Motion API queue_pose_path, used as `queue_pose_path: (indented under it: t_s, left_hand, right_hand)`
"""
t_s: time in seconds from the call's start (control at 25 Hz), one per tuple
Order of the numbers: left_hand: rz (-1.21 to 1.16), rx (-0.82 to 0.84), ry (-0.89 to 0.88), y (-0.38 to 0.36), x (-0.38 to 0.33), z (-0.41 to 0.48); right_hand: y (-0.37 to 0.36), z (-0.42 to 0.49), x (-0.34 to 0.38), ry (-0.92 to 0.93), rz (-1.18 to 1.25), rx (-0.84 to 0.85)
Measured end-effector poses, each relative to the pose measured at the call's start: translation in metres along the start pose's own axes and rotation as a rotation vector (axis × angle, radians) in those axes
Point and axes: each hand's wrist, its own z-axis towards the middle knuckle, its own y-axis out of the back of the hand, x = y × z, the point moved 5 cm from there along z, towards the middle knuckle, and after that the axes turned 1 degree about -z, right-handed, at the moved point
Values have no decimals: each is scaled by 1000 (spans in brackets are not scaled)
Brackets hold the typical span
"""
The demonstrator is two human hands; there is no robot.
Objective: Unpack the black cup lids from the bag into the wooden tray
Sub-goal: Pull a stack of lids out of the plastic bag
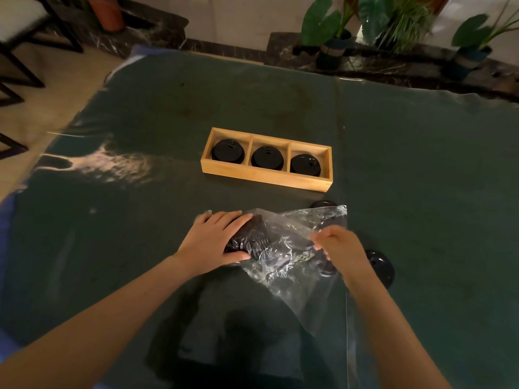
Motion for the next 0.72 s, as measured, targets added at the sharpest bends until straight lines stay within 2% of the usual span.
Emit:
queue_pose_path:
  t_s: [0.08, 0.16, 0.24, 0.32, 0.48, 0.52, 0.56, 0.64, 0.68, 0.72]
  left_hand:
    - [3, -4, -6, -1, 1, -3]
    - [-2, -17, -14, -3, 2, -7]
    - [-15, -36, -10, -4, 2, -7]
    - [-34, -43, -1, -3, 1, -5]
    - [-73, -65, 23, -1, 3, -1]
    - [-80, -72, 29, -1, 4, -1]
    - [-85, -73, 34, -1, 4, 0]
    - [-88, -78, 40, -1, 5, 1]
    - [-90, -79, 41, -2, 6, 1]
    - [-93, -78, 41, -2, 6, 1]
  right_hand:
    - [10, -10, 12, 192, 100, 53]
    - [8, -20, 12, 216, 354, 237]
    - [1, -16, -4, 7, 649, 302]
    - [-9, -7, -24, -175, 746, 231]
    - [-19, 5, -49, -354, 1058, 161]
    - [-23, 5, -51, -316, 1006, 199]
    - [-26, 4, -49, -225, 805, 260]
    - [-33, 5, -42, 138, 162, 285]
    - [-39, 2, -34, 307, -62, 271]
    - [-46, 0, -27, 439, -186, 257]
